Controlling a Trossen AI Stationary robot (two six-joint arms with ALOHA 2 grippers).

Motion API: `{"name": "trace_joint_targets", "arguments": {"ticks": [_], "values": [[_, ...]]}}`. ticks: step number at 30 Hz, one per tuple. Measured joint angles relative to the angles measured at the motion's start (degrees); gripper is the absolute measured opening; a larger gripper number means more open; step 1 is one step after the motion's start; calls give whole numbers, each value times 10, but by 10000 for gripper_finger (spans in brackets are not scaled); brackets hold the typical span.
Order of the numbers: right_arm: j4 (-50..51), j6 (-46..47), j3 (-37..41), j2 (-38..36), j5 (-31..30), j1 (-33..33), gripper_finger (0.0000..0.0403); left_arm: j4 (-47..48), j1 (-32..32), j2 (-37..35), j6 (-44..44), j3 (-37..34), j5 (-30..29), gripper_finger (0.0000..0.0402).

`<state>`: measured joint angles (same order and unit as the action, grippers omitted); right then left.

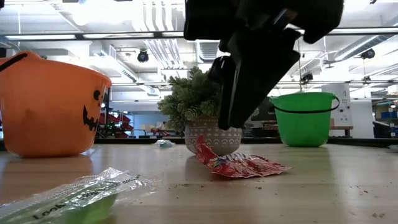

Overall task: Sort candy
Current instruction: Put the red candy into the orange bucket

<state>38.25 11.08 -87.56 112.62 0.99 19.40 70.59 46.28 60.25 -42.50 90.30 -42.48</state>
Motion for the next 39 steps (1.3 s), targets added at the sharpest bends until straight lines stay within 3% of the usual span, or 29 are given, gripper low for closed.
{"name": "trace_joint_targets", "arguments": {"ticks": [30,34,39], "values": [[-3,-16,3,66,18,-2,189,1,0,0,0,0,6,107],[-2,-5,3,68,21,-2,164,1,0,0,0,0,6,107],[-8,10,19,69,28,-4,93,1,0,0,0,0,6,107]]}}
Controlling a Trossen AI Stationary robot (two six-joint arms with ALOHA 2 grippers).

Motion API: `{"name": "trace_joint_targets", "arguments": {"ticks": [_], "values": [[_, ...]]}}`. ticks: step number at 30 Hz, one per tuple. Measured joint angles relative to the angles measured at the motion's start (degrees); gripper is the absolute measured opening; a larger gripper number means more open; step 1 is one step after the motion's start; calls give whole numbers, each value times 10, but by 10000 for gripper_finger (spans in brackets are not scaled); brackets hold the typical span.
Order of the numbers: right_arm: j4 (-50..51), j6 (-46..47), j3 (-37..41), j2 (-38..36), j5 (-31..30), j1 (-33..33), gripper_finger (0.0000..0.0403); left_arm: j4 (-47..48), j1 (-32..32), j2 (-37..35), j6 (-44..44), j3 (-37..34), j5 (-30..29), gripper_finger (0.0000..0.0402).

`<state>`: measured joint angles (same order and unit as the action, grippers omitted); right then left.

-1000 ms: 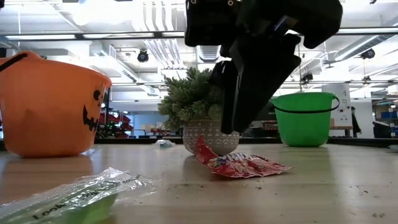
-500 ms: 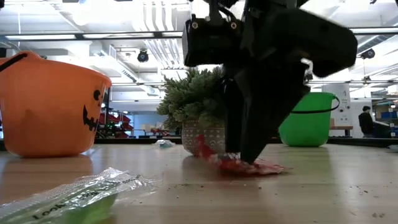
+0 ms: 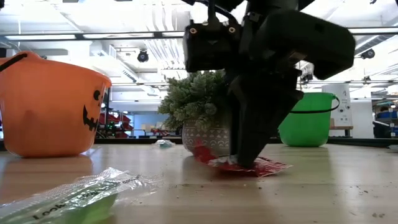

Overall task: Sort candy
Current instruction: Put the red candy into the orange bucket

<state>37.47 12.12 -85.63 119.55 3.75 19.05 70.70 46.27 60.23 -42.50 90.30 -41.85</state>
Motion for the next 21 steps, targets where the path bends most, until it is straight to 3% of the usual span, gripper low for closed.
{"name": "trace_joint_targets", "arguments": {"ticks": [4,6,12,21], "values": [[-10,21,30,1,27,-2,28,0,0,0,0,0,0,107],[-19,39,41,1,32,-3,15,0,0,0,0,0,0,107],[-11,56,42,-2,68,-6,9,0,0,-1,9,0,0,107],[2,57,26,-52,69,-5,8,0,0,-1,9,0,0,107]]}}
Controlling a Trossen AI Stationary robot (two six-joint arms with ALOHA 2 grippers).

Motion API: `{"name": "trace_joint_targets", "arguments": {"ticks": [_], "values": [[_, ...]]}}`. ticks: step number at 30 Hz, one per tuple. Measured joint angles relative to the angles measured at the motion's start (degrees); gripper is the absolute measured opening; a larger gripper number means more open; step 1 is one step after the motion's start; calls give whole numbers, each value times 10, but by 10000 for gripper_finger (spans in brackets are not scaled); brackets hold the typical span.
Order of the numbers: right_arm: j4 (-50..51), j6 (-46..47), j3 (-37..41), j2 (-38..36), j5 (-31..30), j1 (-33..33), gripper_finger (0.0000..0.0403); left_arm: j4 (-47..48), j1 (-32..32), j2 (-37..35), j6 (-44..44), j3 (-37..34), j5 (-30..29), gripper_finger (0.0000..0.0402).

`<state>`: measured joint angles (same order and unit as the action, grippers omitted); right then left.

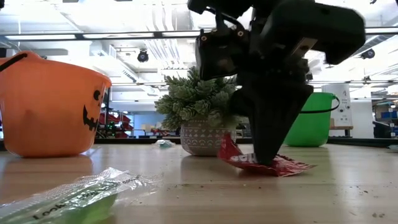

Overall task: Sort candy
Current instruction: Put the red candy into the orange bucket

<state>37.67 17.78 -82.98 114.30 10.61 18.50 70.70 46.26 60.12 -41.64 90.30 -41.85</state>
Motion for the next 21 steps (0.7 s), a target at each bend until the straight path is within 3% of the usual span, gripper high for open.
{"name": "trace_joint_targets", "arguments": {"ticks": [21], "values": [[-1,51,-1,-16,-16,6,14,0,0,0,-24,0,0,107]]}}
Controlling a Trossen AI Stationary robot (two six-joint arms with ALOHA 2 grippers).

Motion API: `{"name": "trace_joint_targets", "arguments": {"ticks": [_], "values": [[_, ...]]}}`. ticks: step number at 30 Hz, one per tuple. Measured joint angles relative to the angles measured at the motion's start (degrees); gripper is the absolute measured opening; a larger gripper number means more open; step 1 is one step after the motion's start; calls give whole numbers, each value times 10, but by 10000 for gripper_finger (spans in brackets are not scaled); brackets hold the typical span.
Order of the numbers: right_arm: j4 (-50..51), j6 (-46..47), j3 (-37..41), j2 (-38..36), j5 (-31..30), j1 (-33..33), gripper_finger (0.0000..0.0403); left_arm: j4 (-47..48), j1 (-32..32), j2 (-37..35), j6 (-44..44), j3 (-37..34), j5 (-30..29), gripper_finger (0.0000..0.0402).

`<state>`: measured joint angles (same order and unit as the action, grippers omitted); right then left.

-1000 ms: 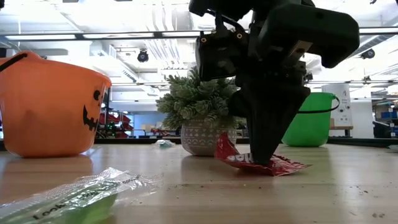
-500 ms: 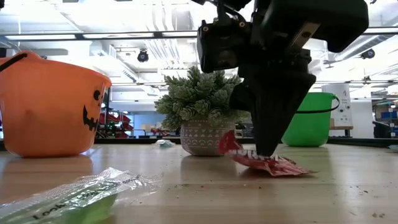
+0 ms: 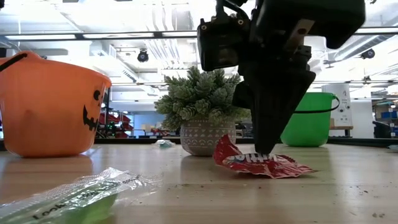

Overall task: Sort candy
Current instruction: Put the red candy into the orange bucket

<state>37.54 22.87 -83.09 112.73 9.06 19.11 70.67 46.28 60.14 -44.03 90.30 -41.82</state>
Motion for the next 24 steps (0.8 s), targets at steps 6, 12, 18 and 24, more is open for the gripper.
{"name": "trace_joint_targets", "arguments": {"ticks": [6,12,18,24], "values": [[22,6,0,0,18,0,56,0,0,0,0,0,1,107],[39,37,0,-1,19,1,124,-3,0,0,0,0,1,107],[42,79,-3,-1,13,1,181,-4,0,0,0,0,1,107],[43,173,-13,-1,-48,1,209,-4,0,0,0,0,24,107]]}}
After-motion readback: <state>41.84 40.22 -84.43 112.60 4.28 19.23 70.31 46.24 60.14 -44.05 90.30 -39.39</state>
